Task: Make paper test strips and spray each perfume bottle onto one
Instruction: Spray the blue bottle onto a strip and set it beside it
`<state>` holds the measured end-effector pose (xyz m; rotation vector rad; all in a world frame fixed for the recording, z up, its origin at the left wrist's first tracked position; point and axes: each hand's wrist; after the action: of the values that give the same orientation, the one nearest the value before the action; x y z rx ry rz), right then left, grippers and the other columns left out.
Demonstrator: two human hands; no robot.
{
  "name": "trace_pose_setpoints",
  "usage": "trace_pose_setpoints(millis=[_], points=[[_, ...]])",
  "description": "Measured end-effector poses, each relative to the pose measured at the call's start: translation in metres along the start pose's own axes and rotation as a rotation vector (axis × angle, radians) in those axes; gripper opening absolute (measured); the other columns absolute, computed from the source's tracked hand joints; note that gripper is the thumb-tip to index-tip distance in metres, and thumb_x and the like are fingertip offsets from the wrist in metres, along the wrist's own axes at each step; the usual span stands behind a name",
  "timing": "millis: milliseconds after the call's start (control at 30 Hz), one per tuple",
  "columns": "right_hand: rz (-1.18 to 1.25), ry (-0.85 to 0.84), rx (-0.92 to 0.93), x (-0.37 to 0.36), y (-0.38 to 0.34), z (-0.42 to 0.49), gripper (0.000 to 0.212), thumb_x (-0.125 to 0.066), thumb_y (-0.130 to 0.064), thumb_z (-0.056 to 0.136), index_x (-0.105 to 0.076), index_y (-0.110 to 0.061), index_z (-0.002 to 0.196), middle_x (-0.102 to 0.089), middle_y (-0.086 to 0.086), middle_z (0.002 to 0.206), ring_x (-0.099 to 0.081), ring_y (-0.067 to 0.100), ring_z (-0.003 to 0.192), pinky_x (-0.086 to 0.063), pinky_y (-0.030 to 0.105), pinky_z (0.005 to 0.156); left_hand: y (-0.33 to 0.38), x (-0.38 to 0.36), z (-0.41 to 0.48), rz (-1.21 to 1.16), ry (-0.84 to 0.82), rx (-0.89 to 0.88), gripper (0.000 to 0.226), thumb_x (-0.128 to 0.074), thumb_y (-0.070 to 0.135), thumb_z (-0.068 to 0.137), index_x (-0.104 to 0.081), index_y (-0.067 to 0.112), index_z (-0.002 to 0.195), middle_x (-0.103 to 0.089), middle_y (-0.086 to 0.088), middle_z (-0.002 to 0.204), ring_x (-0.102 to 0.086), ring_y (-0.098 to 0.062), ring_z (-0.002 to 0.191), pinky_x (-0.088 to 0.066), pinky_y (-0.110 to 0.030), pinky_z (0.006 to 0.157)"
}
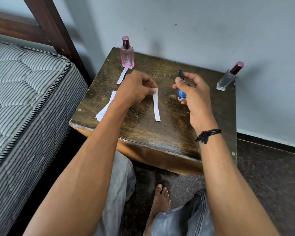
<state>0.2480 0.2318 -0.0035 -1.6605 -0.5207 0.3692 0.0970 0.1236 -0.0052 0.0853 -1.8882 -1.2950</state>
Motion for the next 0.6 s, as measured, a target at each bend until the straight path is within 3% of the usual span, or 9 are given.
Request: trace_pose_setpoints(millis=[200, 300, 467, 533, 600], points=[[-0.126, -0.084, 0.101, 0.005, -0.004, -0.003, 0.032, -0.07, -0.021, 0.097, -0.064, -0.028, 0.128, -0.069, 0.004, 0.083, -0.063, -0.003, 0.07, -0.045, 0.015, 0.053, 0.001, 0.001, 0.0, -0.02, 0.017, -0.002, 0.008, -0.08, 0.019, 0.084, -0.078, 0.02, 0.092, -0.074, 0.002, 0.084, -0.068, -0.015, 0.077, -0.058, -0.03, 0.06], [-0.185, -0.126, 0.116, 0.009, -0.004, -0.002, 0.031, -0.068, -0.021, 0.099, -0.064, -0.031, 0.128, -0.067, 0.0, 0.082, -0.06, -0.004, 0.068, -0.044, 0.014, 0.053, 0.002, 0.001, -0.001, -0.022, 0.019, -0.002, 0.01, -0.079, 0.018, 0.085, -0.079, 0.019, 0.095, -0.073, 0.005, 0.081, -0.066, -0.011, 0.073, -0.054, -0.027, 0.06], [-0.278, -0.148, 0.137, 0.011, 0.001, 0.002, 0.031, -0.068, -0.027, 0.098, -0.062, -0.037, 0.127, -0.073, -0.003, 0.088, -0.061, 0.013, 0.074, -0.049, 0.02, 0.059, 0.003, 0.002, -0.002, -0.007, 0.007, -0.001, 0.014, -0.077, 0.017, 0.088, -0.079, 0.018, 0.101, -0.075, 0.003, 0.091, -0.072, -0.021, 0.089, -0.062, -0.038, 0.074], [-0.295, -0.144, 0.156, 0.011, 0.003, 0.004, 0.034, -0.068, -0.026, 0.098, -0.059, -0.038, 0.128, -0.075, -0.002, 0.091, -0.066, 0.019, 0.079, -0.052, 0.019, 0.065, 0.003, 0.003, -0.002, 0.019, 0.018, -0.009, 0.016, -0.076, 0.017, 0.088, -0.078, 0.019, 0.103, -0.075, 0.006, 0.094, -0.072, -0.017, 0.091, -0.061, -0.034, 0.074], [-0.295, -0.137, 0.176, 0.01, 0.004, 0.004, 0.04, -0.069, -0.024, 0.097, -0.056, -0.036, 0.132, -0.074, -0.004, 0.089, -0.066, 0.013, 0.079, -0.055, 0.021, 0.075, 0.002, 0.004, -0.002, 0.031, 0.039, -0.002, 0.016, -0.076, 0.018, 0.088, -0.078, 0.021, 0.104, -0.073, 0.008, 0.093, -0.071, -0.014, 0.089, -0.06, -0.03, 0.073]])
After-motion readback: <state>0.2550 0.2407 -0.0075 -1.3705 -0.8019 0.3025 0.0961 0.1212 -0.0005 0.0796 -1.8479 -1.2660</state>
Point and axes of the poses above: each hand's wrist, its own z-axis towards the middle knuckle, its own x-axis out of the back of the hand, y = z × x
